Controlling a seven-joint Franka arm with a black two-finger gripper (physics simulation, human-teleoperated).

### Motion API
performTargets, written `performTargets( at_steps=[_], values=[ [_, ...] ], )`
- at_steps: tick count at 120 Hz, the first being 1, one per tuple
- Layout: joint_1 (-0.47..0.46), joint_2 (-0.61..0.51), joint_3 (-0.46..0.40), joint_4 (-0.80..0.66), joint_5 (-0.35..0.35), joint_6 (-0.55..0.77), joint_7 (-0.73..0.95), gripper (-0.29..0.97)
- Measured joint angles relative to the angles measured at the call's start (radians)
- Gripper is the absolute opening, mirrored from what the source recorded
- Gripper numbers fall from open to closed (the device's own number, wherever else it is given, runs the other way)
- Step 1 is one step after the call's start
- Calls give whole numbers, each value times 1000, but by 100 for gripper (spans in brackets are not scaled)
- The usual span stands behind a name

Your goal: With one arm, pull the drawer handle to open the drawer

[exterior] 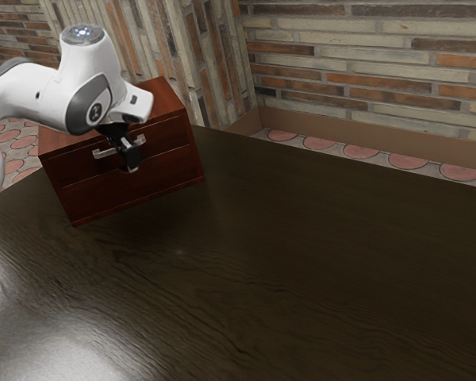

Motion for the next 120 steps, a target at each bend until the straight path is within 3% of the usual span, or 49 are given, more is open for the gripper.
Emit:
performTargets(
  at_steps=[120],
  values=[
    [34,40,2,-3,26,83,193,68]
  ],
)
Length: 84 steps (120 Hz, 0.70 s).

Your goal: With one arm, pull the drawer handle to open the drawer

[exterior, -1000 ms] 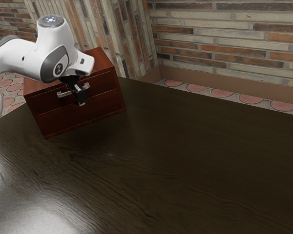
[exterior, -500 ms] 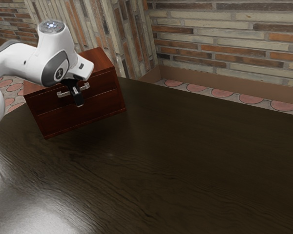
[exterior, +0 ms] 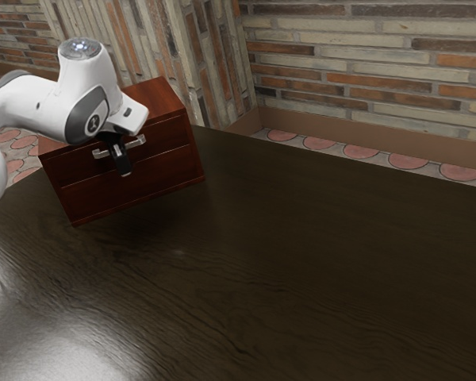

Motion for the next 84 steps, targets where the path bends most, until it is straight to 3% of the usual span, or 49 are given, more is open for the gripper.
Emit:
performTargets(
  at_steps=[45,64,84],
  values=[
    [11,21,0,-2,-3,31,21,69],
    [5,13,0,-7,-6,37,11,48],
    [2,3,1,-26,-6,40,-1,37]
  ],
)
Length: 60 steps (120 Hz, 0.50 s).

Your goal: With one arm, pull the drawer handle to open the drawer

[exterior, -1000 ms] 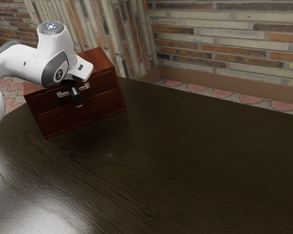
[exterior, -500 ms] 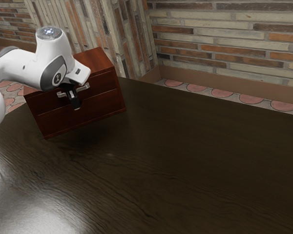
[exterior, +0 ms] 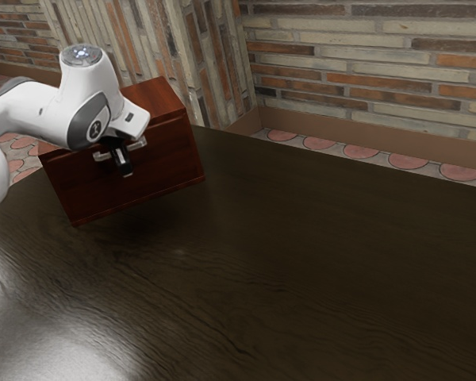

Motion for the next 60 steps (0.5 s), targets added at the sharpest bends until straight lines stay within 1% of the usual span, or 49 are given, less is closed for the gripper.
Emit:
performTargets(
  at_steps=[7,29,50,60],
  values=[
    [1,-2,6,-4,-1,1,-6,32],
    [-1,-10,13,-8,-2,1,-25,22],
    [-6,-37,17,-56,-1,14,-43,20],
    [-6,-63,16,-93,1,21,-54,16]
  ],
)
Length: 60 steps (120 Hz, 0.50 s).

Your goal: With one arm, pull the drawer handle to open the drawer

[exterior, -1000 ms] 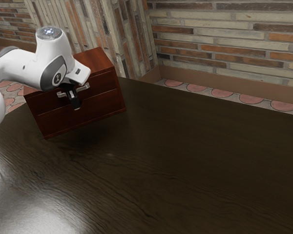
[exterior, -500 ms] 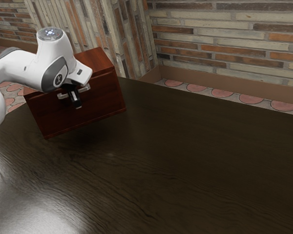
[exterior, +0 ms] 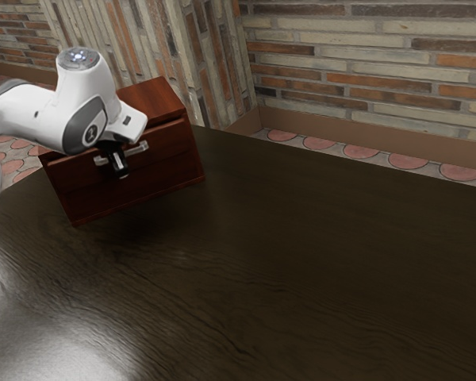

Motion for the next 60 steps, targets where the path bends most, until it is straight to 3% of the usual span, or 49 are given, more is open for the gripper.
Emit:
performTargets(
  at_steps=[26,60],
  values=[
    [-1,-38,-1,-55,0,19,-34,13],
    [-15,-72,5,-109,-11,32,-81,24]
  ],
)
